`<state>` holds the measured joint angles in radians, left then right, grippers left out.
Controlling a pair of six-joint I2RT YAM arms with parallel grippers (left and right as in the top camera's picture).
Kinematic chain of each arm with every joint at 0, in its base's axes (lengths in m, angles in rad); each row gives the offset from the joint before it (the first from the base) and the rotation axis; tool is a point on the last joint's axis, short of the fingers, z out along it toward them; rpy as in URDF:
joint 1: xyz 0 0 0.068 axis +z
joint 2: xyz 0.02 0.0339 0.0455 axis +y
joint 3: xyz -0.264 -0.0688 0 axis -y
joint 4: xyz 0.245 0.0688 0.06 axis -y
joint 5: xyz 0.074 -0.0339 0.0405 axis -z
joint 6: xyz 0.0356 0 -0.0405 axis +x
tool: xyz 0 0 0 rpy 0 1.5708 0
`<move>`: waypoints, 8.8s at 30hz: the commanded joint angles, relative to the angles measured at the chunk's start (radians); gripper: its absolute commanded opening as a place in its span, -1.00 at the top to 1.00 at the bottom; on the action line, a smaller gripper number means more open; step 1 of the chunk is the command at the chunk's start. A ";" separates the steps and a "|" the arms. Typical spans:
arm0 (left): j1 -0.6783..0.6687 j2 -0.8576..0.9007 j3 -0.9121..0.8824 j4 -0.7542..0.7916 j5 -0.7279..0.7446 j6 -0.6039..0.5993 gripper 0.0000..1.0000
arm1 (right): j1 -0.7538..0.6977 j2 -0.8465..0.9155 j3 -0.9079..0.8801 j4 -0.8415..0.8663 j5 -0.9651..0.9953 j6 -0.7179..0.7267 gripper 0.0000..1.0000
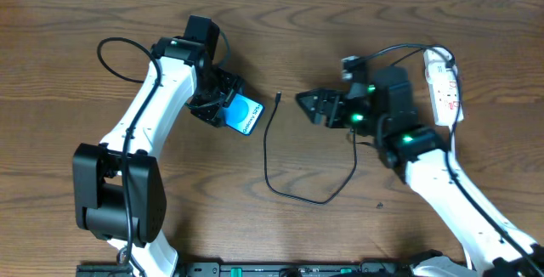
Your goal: Plug charger to phone and switch on socket
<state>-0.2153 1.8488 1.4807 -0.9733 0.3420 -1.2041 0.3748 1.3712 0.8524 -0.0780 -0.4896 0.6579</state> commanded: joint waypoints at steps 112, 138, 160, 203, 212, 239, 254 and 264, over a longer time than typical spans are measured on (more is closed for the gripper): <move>0.058 -0.024 0.010 0.553 0.589 0.027 0.35 | 0.210 0.256 0.019 0.741 0.506 1.171 0.97; 0.058 -0.024 0.010 0.786 0.588 0.182 0.86 | 0.216 0.256 0.019 0.740 0.479 1.180 0.49; 0.166 -0.024 0.010 0.678 0.724 0.490 0.86 | 0.060 0.256 0.019 0.710 0.174 0.382 -0.99; 0.480 -0.024 0.010 0.361 0.588 0.680 0.86 | 0.174 0.739 0.861 -0.620 0.386 -0.064 -0.59; 0.481 -0.024 0.010 0.368 0.588 0.681 0.85 | 0.217 0.837 0.860 -0.571 0.464 -0.040 -0.05; 0.481 -0.024 0.010 0.367 0.588 0.681 0.86 | 0.254 0.944 0.860 -0.619 0.588 0.068 0.48; 0.481 -0.024 0.010 0.367 0.588 0.681 0.85 | 0.218 0.884 0.884 -0.655 0.484 -0.154 0.98; 0.481 -0.024 0.010 0.367 0.588 0.681 0.85 | 0.167 0.847 0.905 -0.798 0.353 -0.474 0.98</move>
<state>0.2638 1.8423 1.4799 -0.6090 0.9100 -0.5415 0.5598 2.2543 1.7367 -0.8646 -0.0532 0.3233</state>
